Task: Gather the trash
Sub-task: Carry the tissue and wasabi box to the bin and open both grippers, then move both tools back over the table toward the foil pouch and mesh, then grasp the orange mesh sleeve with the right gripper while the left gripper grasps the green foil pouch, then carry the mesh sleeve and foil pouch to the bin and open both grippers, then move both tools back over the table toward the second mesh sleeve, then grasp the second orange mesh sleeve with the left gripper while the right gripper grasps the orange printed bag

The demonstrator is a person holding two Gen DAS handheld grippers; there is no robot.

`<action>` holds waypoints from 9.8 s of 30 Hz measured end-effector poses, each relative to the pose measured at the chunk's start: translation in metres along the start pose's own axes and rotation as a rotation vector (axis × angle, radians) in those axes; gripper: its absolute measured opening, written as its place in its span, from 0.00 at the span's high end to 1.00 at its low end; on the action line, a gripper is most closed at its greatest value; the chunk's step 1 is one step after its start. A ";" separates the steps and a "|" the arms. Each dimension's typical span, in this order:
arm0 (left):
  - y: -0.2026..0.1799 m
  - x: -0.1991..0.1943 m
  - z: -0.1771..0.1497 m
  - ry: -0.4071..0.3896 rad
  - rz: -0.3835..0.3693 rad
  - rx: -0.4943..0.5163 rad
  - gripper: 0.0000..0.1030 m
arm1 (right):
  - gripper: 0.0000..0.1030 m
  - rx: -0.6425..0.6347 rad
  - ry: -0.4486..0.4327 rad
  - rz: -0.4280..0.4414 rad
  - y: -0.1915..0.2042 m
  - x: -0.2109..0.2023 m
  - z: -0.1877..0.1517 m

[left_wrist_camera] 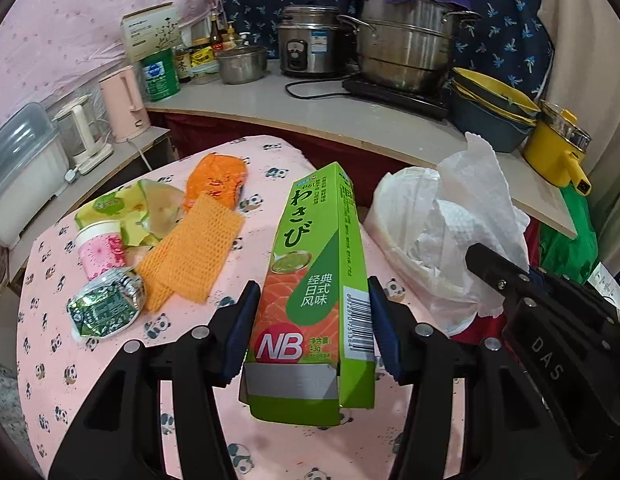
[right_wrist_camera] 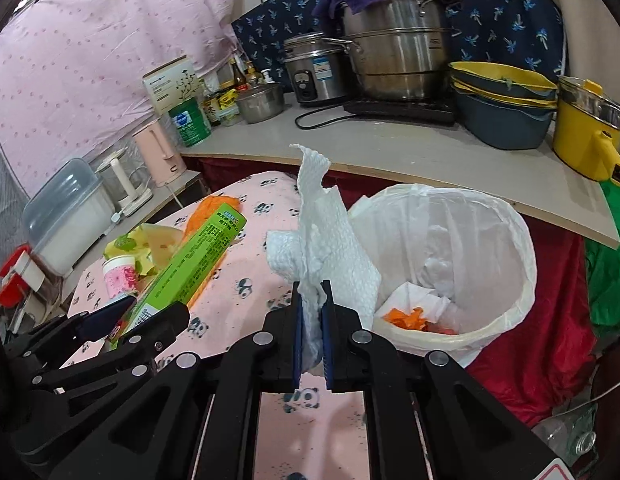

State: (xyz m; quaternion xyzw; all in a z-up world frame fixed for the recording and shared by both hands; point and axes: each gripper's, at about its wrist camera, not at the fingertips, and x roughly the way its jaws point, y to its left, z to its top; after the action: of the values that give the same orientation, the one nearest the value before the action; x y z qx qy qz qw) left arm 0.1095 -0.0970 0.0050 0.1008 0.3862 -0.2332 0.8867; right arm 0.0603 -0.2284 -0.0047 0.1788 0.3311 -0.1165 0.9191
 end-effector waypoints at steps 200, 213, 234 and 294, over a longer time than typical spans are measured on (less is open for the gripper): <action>-0.085 0.086 0.070 0.036 -0.044 0.035 0.75 | 0.89 0.136 0.026 -0.135 -0.105 0.038 0.022; -0.047 0.086 0.073 0.022 0.030 -0.032 0.44 | 0.65 0.116 0.018 -0.110 -0.083 0.057 0.033; -0.009 0.059 0.056 0.008 0.073 -0.093 0.40 | 0.57 0.068 -0.005 -0.079 -0.043 0.036 0.031; 0.184 0.126 -0.017 0.219 0.167 -0.371 0.34 | 0.57 -0.176 0.178 0.085 0.132 0.166 0.023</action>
State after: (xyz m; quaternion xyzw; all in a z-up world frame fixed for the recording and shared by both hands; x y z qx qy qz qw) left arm 0.2638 0.0272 -0.0986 -0.0074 0.5066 -0.0717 0.8592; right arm 0.2424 -0.1338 -0.0629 0.1208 0.4123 -0.0315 0.9025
